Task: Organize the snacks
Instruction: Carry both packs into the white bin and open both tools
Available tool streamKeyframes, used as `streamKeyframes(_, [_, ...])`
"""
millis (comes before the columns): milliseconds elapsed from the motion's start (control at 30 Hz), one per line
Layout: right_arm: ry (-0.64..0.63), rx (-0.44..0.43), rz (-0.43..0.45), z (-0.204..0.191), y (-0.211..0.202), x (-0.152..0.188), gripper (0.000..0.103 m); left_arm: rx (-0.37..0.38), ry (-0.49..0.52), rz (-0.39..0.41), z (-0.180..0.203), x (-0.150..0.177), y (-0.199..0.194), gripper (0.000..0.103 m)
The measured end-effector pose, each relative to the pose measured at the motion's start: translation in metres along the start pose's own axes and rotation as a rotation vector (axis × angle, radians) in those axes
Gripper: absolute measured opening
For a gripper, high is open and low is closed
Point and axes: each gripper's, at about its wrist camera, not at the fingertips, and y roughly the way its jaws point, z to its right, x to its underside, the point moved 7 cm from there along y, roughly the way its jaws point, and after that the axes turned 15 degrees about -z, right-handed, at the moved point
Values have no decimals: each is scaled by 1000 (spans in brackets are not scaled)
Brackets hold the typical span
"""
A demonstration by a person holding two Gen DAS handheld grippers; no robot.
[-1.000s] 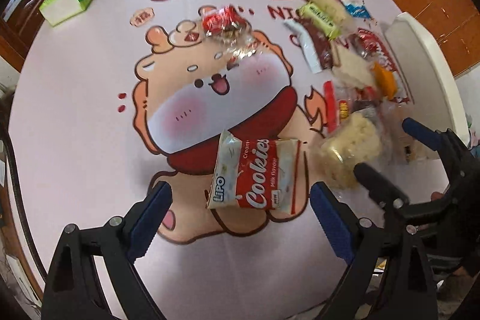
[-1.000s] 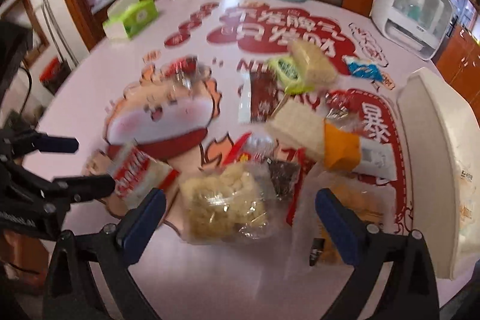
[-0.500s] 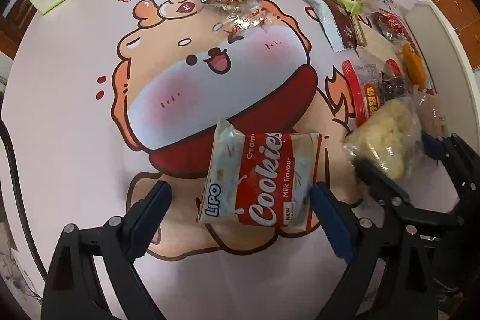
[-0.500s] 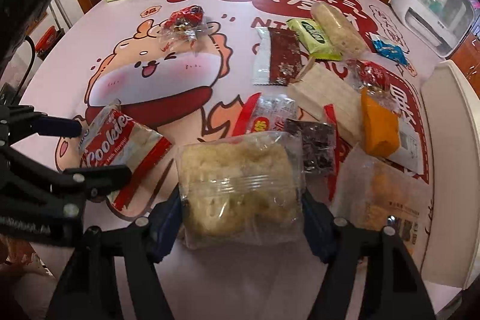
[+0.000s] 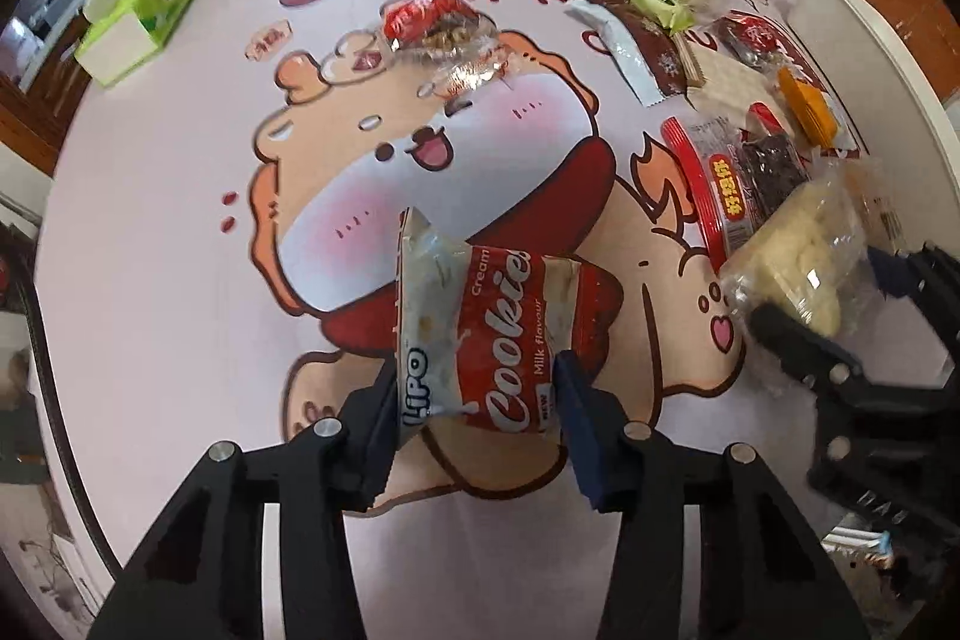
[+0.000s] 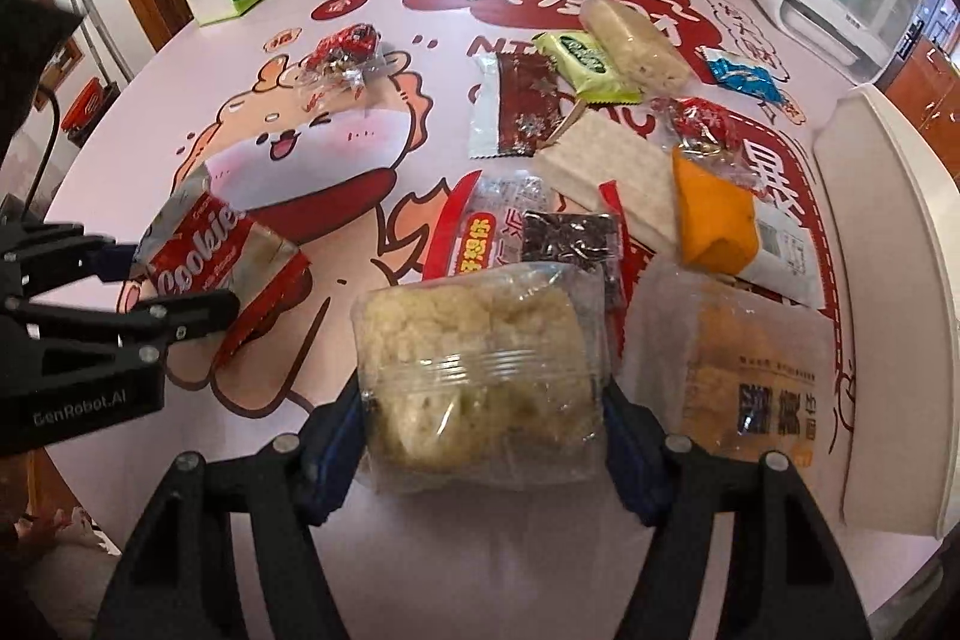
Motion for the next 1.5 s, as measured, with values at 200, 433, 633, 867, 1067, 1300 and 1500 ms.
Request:
streamKeyframes(200, [60, -38, 101, 9, -33, 6, 69, -67, 62, 145, 8, 10, -55, 46])
streamKeyframes(433, [135, -48, 237, 37, -90, 15, 69, -92, 163, 334, 54, -7, -135, 46])
streamKeyframes(633, [238, -30, 340, 88, -143, 27, 69, 9, 201, 431, 112, -27, -190, 46])
streamKeyframes(867, [336, 39, 407, 171, -194, 51, 69, 82, 274, 503, 208, -48, -233, 46])
streamKeyframes(1067, [381, 78, 424, 244, -215, 66, 69, 99, 317, 501, 290, -63, -240, 47])
streamKeyframes(1300, [401, 87, 410, 325, -217, 73, 70, 92, 300, 494, 362, -88, -235, 47])
streamKeyframes(1500, [380, 69, 362, 367, -205, 64, 71, 82, 248, 466, 401, -112, -224, 47])
